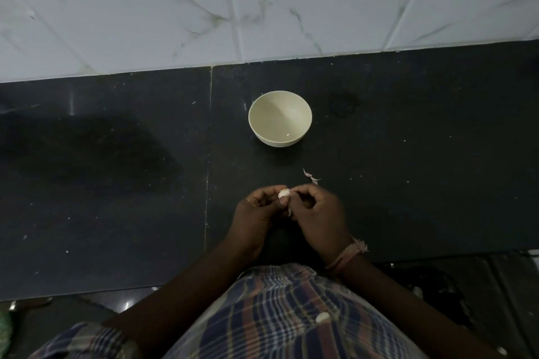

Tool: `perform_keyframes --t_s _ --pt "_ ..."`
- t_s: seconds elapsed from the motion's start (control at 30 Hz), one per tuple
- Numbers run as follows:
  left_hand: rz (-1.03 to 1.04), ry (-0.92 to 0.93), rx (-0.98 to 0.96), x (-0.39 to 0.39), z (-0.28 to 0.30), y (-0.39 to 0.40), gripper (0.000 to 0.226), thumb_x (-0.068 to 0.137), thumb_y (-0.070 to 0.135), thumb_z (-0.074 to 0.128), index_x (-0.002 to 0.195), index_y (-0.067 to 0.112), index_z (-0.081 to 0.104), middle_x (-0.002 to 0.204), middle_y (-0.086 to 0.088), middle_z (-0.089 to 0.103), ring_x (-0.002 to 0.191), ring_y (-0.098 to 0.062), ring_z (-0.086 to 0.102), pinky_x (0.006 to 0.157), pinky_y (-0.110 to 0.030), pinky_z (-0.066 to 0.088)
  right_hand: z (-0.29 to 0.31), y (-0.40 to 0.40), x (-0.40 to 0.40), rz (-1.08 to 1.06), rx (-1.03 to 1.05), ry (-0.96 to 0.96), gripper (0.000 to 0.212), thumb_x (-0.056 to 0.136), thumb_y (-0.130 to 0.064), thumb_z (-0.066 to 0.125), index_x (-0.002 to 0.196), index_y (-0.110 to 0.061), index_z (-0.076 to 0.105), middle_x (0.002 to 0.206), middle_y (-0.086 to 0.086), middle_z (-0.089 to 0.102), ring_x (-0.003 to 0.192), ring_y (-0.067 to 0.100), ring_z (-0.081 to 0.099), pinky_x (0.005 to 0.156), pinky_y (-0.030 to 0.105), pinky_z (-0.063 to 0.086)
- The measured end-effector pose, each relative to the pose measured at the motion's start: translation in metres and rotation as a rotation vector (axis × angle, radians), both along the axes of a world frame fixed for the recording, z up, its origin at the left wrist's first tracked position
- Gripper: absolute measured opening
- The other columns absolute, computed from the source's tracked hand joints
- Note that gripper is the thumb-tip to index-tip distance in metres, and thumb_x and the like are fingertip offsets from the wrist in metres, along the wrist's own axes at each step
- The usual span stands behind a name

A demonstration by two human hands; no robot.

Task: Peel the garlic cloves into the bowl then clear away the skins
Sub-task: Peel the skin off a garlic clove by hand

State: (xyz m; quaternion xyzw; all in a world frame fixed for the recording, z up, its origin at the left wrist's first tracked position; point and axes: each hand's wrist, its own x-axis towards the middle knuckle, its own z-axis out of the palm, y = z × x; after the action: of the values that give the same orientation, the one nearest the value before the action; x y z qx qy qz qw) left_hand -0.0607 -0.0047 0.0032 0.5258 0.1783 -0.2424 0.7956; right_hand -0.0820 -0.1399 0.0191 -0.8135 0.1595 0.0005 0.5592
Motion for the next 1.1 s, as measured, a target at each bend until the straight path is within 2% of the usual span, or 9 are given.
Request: perform_keyframes --t_s 0.13,0.3,0.37,0.5,0.67,0.77,0.93,1.03,1.1 --pt "-0.011 0.053 0.071 -0.006 -0.005 0.000 0.029 0.088 0.005 0.070 0.116 0.001 0.069 0.112 -0.021 0.074 0.112 -0.038 0.069 0.103 -0.053 0.052 -0.014 0.000 -0.004 0.044 -0.106 0.005 0.007 0.090 -0.027 0.073 0.089 -0.020 0.074 0.083 -0.007 0.073 0.077 0.008 0.069 0.074 0.035 0.058" --pt "-0.023 0.073 0.077 -0.003 -0.005 -0.002 0.042 0.076 0.017 0.077 0.115 0.002 0.072 0.112 -0.022 0.074 0.110 -0.038 0.070 0.104 -0.055 0.051 -0.015 -0.002 -0.002 0.025 -0.151 0.008 0.012 0.090 -0.029 0.074 0.090 -0.017 0.073 0.082 -0.005 0.072 0.076 0.008 0.068 0.074 0.034 0.057" --pt "-0.018 0.089 0.048 0.000 -0.006 -0.004 0.038 0.077 0.015 0.077 0.113 0.002 0.073 0.112 -0.024 0.073 0.108 -0.038 0.070 0.103 -0.054 0.052 -0.015 -0.002 0.000 0.031 -0.176 0.008 0.013 0.091 -0.028 0.073 0.092 -0.016 0.072 0.085 -0.004 0.071 0.079 0.009 0.067 0.076 0.034 0.056" --pt "-0.037 0.101 0.030 0.006 -0.003 -0.006 0.024 0.091 0.005 0.066 0.114 0.002 0.072 0.110 -0.021 0.075 0.101 -0.031 0.072 0.092 -0.042 0.058 -0.014 0.001 0.003 0.034 -0.255 -0.043 0.011 0.089 -0.021 0.072 0.092 -0.011 0.070 0.087 0.001 0.068 0.079 0.014 0.063 0.075 0.038 0.054" --pt "-0.057 0.094 0.048 0.010 0.001 -0.009 0.026 0.094 0.002 0.062 0.119 -0.001 0.069 0.114 -0.020 0.074 0.106 -0.030 0.072 0.095 -0.042 0.058 -0.010 -0.002 0.006 0.051 -0.309 -0.070 0.009 0.091 -0.018 0.069 0.094 -0.009 0.069 0.088 0.002 0.066 0.079 0.014 0.060 0.073 0.034 0.051" --pt "-0.057 0.093 0.051 0.012 -0.001 -0.008 0.027 0.094 0.003 0.062 0.120 -0.001 0.069 0.116 -0.021 0.073 0.112 -0.034 0.070 0.099 -0.048 0.055 -0.011 -0.001 0.008 0.031 -0.305 -0.082 0.010 0.091 -0.018 0.070 0.095 -0.008 0.070 0.089 0.002 0.067 0.080 0.014 0.061 0.073 0.034 0.052" --pt "-0.091 0.089 0.056 0.013 -0.002 -0.007 0.023 0.096 0.003 0.061 0.116 0.003 0.072 0.112 -0.019 0.074 0.104 -0.032 0.071 0.095 -0.045 0.057 -0.011 -0.005 0.009 0.037 -0.239 -0.028 0.006 0.093 -0.015 0.064 0.092 -0.010 0.068 0.083 -0.001 0.067 0.077 0.013 0.062 0.074 0.039 0.053" --pt "-0.068 0.076 0.049 0.014 -0.004 -0.008 0.022 0.096 0.003 0.061 0.115 0.001 0.071 0.108 -0.021 0.074 0.094 -0.026 0.072 0.087 -0.040 0.059 -0.007 -0.011 0.009 0.071 -0.174 0.016 0.008 0.095 -0.019 0.064 0.097 -0.013 0.070 0.082 -0.006 0.069 0.075 0.005 0.065 0.072 0.031 0.055" --pt "-0.041 0.073 0.060 0.015 -0.005 -0.009 0.021 0.095 0.004 0.063 0.114 0.001 0.071 0.111 -0.025 0.073 0.099 -0.031 0.071 0.094 -0.045 0.057 -0.007 -0.010 0.009 0.077 -0.120 0.030 0.013 0.096 -0.022 0.062 0.102 -0.016 0.072 0.086 -0.007 0.071 0.078 0.003 0.066 0.072 0.024 0.055"
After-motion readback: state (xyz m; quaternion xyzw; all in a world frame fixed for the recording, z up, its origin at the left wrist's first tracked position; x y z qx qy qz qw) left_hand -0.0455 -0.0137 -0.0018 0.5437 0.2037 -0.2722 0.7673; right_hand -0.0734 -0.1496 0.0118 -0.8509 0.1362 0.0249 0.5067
